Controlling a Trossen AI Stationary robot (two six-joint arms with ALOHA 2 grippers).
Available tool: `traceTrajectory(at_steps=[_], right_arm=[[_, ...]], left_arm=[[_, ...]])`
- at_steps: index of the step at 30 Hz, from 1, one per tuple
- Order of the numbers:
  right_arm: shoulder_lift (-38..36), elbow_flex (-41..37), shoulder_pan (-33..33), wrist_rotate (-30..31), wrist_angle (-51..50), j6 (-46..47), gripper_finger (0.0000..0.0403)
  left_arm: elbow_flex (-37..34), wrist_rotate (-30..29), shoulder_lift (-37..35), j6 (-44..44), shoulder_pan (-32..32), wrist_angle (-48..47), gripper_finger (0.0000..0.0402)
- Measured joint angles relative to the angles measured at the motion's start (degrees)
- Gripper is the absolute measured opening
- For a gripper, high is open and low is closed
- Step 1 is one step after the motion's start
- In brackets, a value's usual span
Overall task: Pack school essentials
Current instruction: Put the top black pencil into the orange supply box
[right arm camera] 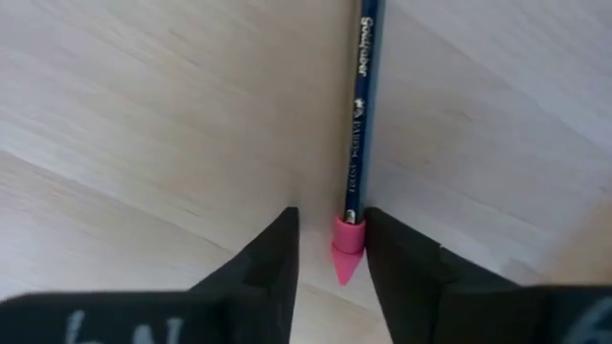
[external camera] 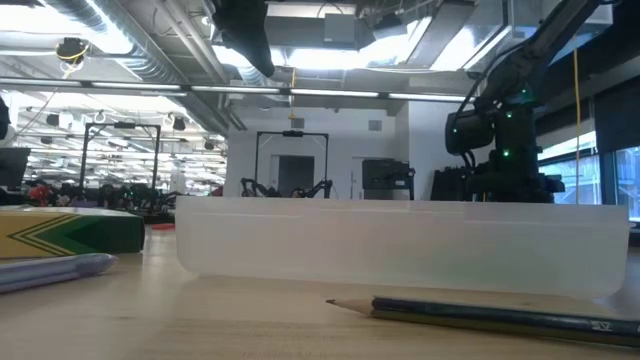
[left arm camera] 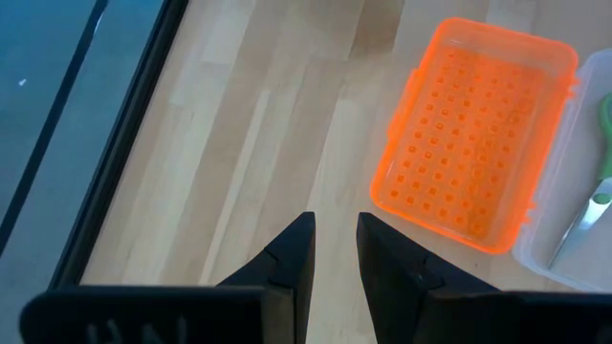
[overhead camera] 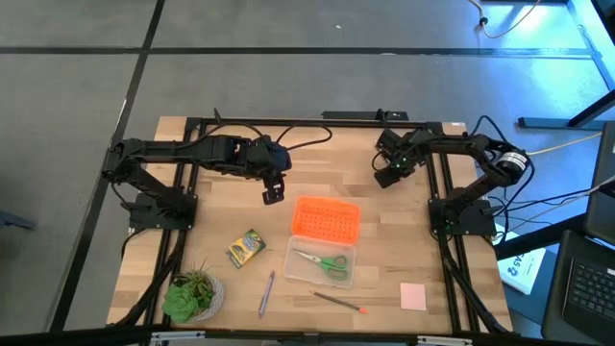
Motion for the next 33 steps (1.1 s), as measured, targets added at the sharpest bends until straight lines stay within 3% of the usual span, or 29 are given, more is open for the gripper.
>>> traceTrajectory(at_steps=[13, 23, 33], right_arm=[[0.17, 0.26, -0.01, -0.45, -0.19, -1.34, 0.0038], [-1.08, 1.14, 1.75, 0.19, -0.77, -2.59, 0.0037], [-1.96, 9.51, 8.18, 0.58, -8.3, -2.76, 0.0037]], left_arm=[[0.0, -0.02, 0.02, 0.0, 0.0, 0.0, 0.0073], [0.0, -0.02, 0.02, -0.07, 0.01, 0.0, 0.0073], [0.0, -0.02, 0.02, -0.33, 0.01, 0.0, 0.0073]])
